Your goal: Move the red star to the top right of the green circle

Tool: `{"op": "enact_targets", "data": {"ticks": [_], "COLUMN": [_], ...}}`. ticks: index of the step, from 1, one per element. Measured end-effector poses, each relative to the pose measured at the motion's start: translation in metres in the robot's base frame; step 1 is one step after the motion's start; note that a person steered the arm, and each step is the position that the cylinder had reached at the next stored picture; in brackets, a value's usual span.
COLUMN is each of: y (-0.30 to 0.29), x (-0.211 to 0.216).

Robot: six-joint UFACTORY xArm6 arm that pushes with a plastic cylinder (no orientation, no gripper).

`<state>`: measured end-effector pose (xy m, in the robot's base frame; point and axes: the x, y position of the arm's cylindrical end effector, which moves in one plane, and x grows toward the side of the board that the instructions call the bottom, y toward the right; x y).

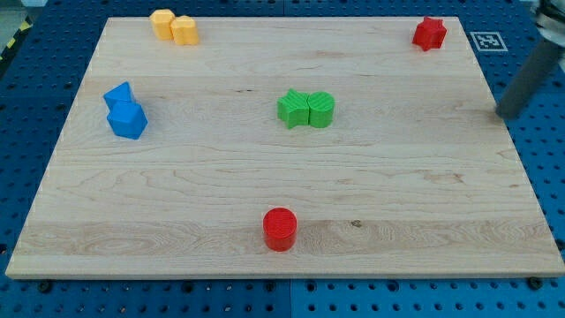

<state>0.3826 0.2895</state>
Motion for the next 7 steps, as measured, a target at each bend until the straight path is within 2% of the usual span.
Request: {"op": "enact_targets", "data": {"ticks": [2,3,4,5,6,7], "y": [-0.114,-0.125,-0.105,-0.068,-0.046,-0.047], "x": [-0.101,-0.168,-0.19,-0.188,-0.174,-0.158]}}
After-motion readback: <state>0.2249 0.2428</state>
